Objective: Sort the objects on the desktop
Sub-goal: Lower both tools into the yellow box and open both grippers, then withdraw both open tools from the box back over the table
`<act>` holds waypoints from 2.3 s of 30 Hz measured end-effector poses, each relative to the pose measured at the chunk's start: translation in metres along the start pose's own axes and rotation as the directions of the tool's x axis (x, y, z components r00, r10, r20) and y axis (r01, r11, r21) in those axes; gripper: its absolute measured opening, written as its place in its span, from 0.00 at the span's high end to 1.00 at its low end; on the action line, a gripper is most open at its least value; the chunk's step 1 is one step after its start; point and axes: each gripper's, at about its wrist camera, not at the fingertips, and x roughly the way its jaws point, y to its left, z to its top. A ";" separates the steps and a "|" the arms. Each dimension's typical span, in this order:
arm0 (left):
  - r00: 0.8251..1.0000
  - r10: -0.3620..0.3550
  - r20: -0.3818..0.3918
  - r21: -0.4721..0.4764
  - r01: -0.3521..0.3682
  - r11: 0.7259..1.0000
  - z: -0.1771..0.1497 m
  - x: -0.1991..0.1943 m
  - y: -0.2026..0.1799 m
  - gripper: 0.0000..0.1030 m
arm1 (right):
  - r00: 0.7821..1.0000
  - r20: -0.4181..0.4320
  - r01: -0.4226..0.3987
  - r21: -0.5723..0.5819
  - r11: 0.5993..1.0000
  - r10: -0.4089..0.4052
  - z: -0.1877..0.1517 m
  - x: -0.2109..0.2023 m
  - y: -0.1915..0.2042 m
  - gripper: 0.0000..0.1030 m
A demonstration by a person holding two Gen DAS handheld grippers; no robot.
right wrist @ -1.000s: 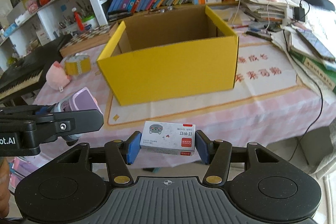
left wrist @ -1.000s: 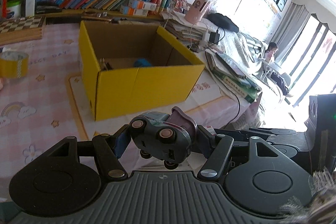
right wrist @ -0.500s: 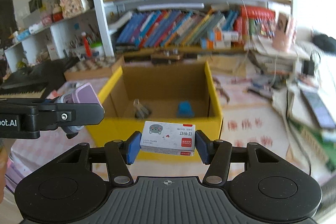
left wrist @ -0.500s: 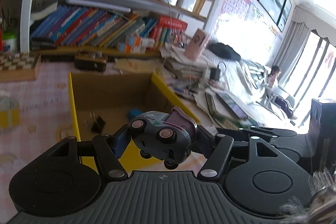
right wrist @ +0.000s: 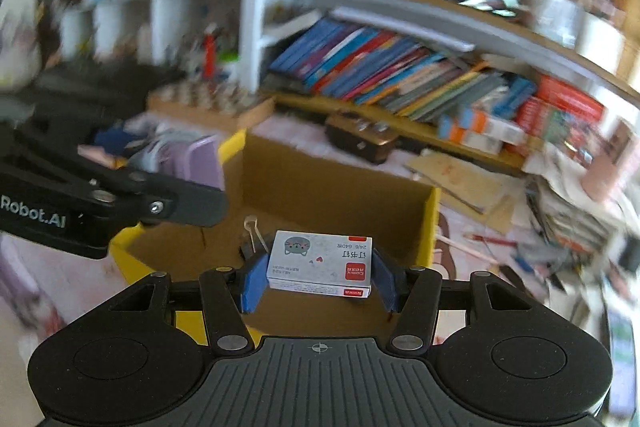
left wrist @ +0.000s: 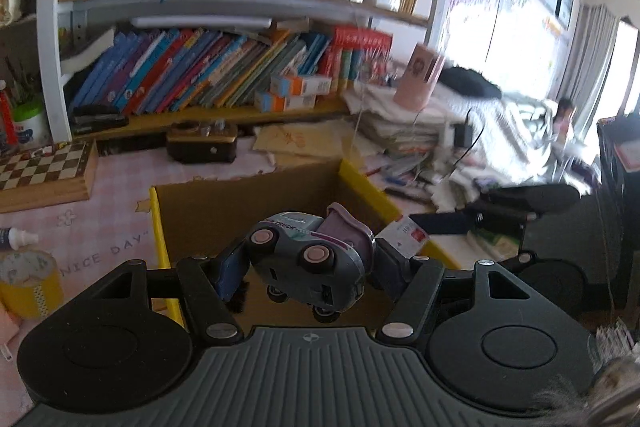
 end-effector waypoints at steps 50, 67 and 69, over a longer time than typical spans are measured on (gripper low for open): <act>0.983 0.134 -0.127 0.171 -0.111 0.979 -0.001 0.043 -0.001 0.19 | 0.950 -0.257 -0.216 -0.129 0.968 0.177 0.027 0.065 -0.026 0.39; 0.995 0.097 0.035 0.038 -0.099 0.994 -0.007 -0.029 -0.001 0.14 | 0.992 -0.070 -0.100 0.025 0.995 0.101 0.015 -0.009 -0.021 0.38; 0.994 0.098 0.050 0.028 -0.099 0.995 -0.011 -0.037 0.000 0.14 | 0.995 -0.050 -0.084 0.065 0.994 0.088 0.010 -0.016 -0.019 0.38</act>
